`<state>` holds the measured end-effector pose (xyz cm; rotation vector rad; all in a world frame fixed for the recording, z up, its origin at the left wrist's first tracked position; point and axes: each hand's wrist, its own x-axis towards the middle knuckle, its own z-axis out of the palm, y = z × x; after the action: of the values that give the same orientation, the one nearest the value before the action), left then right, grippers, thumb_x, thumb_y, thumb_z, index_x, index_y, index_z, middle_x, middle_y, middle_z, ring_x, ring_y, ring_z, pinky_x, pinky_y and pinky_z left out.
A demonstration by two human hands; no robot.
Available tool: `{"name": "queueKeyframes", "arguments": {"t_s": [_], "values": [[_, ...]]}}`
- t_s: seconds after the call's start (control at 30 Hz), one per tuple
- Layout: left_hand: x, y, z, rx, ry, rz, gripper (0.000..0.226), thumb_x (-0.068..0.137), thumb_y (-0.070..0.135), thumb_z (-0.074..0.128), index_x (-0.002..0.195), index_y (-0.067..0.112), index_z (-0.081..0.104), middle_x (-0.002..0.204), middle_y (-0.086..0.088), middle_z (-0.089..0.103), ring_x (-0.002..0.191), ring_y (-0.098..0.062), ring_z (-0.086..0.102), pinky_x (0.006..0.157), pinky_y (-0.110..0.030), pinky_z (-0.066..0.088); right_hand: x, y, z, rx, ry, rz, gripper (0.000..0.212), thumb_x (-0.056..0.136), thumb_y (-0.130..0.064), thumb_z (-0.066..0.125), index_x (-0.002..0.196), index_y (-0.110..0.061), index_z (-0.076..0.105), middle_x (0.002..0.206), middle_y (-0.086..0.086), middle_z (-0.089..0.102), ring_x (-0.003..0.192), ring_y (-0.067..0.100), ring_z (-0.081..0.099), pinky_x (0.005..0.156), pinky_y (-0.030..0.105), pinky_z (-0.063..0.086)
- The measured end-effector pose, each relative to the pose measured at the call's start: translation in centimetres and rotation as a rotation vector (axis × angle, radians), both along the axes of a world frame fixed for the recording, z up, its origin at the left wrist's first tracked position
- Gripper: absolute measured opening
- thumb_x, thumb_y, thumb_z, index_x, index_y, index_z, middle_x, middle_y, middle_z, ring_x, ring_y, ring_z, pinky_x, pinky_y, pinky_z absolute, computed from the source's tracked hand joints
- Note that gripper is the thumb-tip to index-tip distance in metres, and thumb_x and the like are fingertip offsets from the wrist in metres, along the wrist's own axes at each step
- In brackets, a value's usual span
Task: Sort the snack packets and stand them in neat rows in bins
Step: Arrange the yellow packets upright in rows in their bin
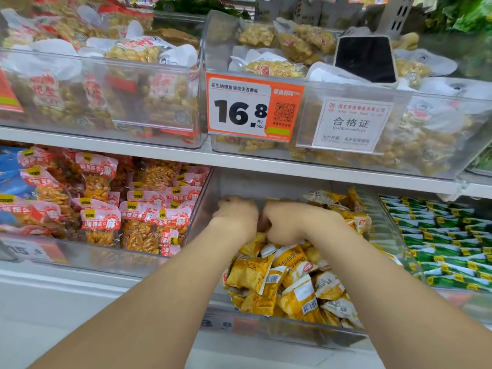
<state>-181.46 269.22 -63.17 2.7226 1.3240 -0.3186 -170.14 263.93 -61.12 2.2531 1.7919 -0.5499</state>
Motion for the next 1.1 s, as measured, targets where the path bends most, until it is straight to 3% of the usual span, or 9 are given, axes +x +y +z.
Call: {"name": "queueKeyframes", "arguments": {"t_s": [0.23, 0.4, 0.53, 0.63, 0.73, 0.83, 0.93, 1.0, 1.1], "values": [[1.7, 1.4, -2.4, -0.043, -0.010, -0.036, 0.043, 0.096, 0.009, 0.057, 0.138, 0.011, 0.047, 0.143, -0.017, 0.054, 0.136, -0.037, 0.049, 0.112, -0.044, 0.037, 0.9, -0.9, 0.0, 0.144, 0.018, -0.075, 0.016, 0.095, -0.034, 0.048, 0.097, -0.019, 0.053, 0.106, 0.009, 0.054, 0.104, 0.034, 0.055, 0.085, 0.035, 0.041], [1.3, 1.3, -1.6, -0.144, -0.301, 0.046, 0.040, 0.094, 0.006, 0.066, 0.131, 0.011, 0.052, 0.138, -0.016, 0.041, 0.117, -0.042, 0.062, 0.097, -0.042, 0.052, 1.3, -1.5, 0.0, 0.374, 0.116, -0.210, 0.024, 0.100, -0.025, 0.056, 0.123, -0.016, 0.056, 0.122, 0.013, 0.062, 0.113, 0.036, 0.060, 0.088, 0.040, 0.054], [-0.3, 1.1, 0.9, -0.051, -0.504, 0.068, 0.060, 0.077, 0.009, 0.089, 0.128, 0.010, 0.058, 0.128, -0.013, 0.057, 0.111, -0.032, 0.065, 0.084, -0.032, 0.053, 1.3, -1.8, -0.1, 0.434, 0.210, -0.246, 0.048, 0.095, -0.025, 0.064, 0.141, -0.025, 0.053, 0.138, 0.008, 0.059, 0.130, 0.032, 0.054, 0.102, 0.039, 0.051], [-1.6, 0.9, 2.3, -0.035, -0.566, 0.066, 0.039, 0.071, 0.019, 0.093, 0.105, 0.013, 0.076, 0.105, -0.006, 0.073, 0.094, -0.025, 0.070, 0.077, -0.030, 0.056, 1.0, -2.1, 0.1, 0.433, 0.380, -0.131, 0.039, 0.088, -0.034, 0.072, 0.126, -0.032, 0.065, 0.122, -0.005, 0.071, 0.111, 0.018, 0.066, 0.096, 0.036, 0.056], [-3.0, 0.6, 2.7, -0.057, -0.684, 0.039, 0.025, 0.072, 0.016, 0.091, 0.090, 0.022, 0.074, 0.093, -0.002, 0.070, 0.092, -0.023, 0.069, 0.071, -0.027, 0.050, 0.9, -2.6, -0.1, 0.522, 0.594, -0.081, 0.019, 0.088, -0.037, 0.081, 0.103, -0.029, 0.074, 0.097, -0.006, 0.078, 0.091, 0.020, 0.073, 0.086, 0.041, 0.059], [-4.0, 0.1, 3.0, -0.083, -0.762, 0.026, 0.034, 0.077, 0.019, 0.090, 0.102, 0.022, 0.066, 0.092, -0.002, 0.063, 0.092, -0.024, 0.065, 0.070, -0.025, 0.041, 0.9, -3.1, 0.2, 0.633, 0.639, -0.104, 0.013, 0.096, -0.034, 0.076, 0.100, -0.021, 0.079, 0.086, 0.002, 0.080, 0.081, 0.020, 0.075, 0.077, 0.040, 0.058], [-4.8, 0.0, 3.4, -0.123, -0.793, 0.049, 0.051, 0.077, 0.025, 0.093, 0.119, 0.017, 0.064, 0.105, -0.004, 0.067, 0.096, -0.020, 0.064, 0.073, -0.026, 0.047, 0.5, -3.4, 0.8, 0.628, 0.595, -0.146, 0.032, 0.104, -0.039, 0.064, 0.084, -0.017, 0.076, 0.067, -0.006, 0.072, 0.059, 0.004, 0.063, 0.060, 0.027, 0.049], [-5.5, 0.1, 3.9, -0.157, -0.791, 0.053, 0.052, 0.077, 0.026, 0.094, 0.118, 0.015, 0.065, 0.103, -0.003, 0.068, 0.093, -0.018, 0.066, 0.072, -0.027, 0.052, 0.2, -3.6, 1.3, 0.555, 0.677, -0.228, 0.040, 0.105, -0.042, 0.060, 0.078, -0.016, 0.075, 0.062, -0.010, 0.070, 0.055, 0.001, 0.059, 0.057, 0.020, 0.044], [-6.2, 0.3, 4.5, -0.115, -0.762, -0.003, 0.037, 0.079, 0.029, 0.092, 0.102, 0.010, 0.071, 0.093, 0.000, 0.071, 0.090, -0.019, 0.069, 0.079, -0.038, 0.059, 0.4, -3.6, 1.8, 0.475, 0.810, -0.291, 0.037, 0.104, -0.047, 0.060, 0.098, -0.017, 0.081, 0.076, -0.003, 0.076, 0.064, 0.010, 0.059, 0.067, 0.023, 0.045]]}}
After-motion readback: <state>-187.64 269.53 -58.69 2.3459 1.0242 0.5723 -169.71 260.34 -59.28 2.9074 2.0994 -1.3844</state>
